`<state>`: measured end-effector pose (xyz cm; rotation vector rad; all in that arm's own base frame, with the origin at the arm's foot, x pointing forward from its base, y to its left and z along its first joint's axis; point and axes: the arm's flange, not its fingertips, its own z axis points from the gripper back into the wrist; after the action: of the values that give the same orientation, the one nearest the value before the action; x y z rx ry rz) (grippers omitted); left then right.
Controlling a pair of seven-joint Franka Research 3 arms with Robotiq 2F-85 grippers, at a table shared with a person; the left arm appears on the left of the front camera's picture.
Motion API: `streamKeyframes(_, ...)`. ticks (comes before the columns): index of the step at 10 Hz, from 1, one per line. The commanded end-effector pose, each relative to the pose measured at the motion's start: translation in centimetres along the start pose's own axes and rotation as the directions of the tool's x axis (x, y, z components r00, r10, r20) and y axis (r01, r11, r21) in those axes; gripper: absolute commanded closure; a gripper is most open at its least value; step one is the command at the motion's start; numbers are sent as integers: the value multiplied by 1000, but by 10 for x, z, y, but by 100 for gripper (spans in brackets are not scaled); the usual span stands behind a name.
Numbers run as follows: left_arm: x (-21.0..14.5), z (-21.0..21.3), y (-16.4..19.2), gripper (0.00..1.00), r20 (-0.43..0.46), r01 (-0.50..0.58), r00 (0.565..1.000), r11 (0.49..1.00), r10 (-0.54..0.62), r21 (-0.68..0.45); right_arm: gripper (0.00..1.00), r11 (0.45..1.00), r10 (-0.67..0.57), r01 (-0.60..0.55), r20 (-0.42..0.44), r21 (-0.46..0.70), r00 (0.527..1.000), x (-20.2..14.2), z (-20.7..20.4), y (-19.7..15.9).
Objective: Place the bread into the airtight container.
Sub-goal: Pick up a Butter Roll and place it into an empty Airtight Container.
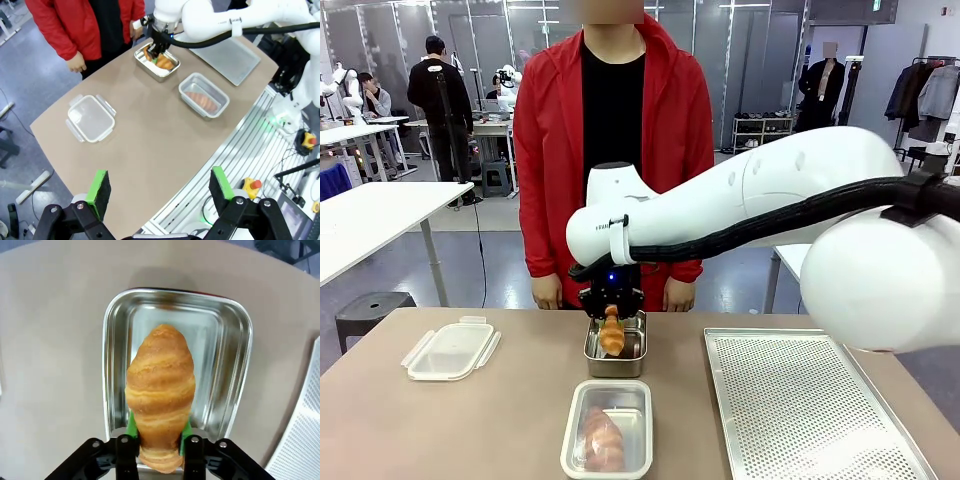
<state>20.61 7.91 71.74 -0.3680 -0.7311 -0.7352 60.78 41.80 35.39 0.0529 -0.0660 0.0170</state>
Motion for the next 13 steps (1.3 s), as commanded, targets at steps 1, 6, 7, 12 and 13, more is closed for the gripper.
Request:
streamKeyframes(1, 2, 1, 0, 0, -4, 0, 1000, 1000, 0, 3, 26, 999, -37, 36, 27, 16, 999, 7, -7, 0)
streamKeyframes(6, 2, 1, 0, 0, -4, 0, 1000, 1000, 0, 3, 10, 999, -28, 29, 33, -14, 999, 0, -1, -4)
streamKeyframes(7, 2, 1, 0, 0, -4, 0, 1000, 1000, 0, 3, 10, 1000, -9, 9, 19, 11, 1000, 7, -8, -3)
streamKeyframes(12, 2, 1, 0, 0, -4, 0, 1000, 1000, 0, 3, 10, 1000, -9, 9, 19, 11, 1000, 7, -8, -3)
streamKeyframes(13, 2, 1, 0, 0, -4, 0, 1000, 1000, 0, 3, 10, 1000, -9, 9, 19, 11, 1000, 7, -8, -3)
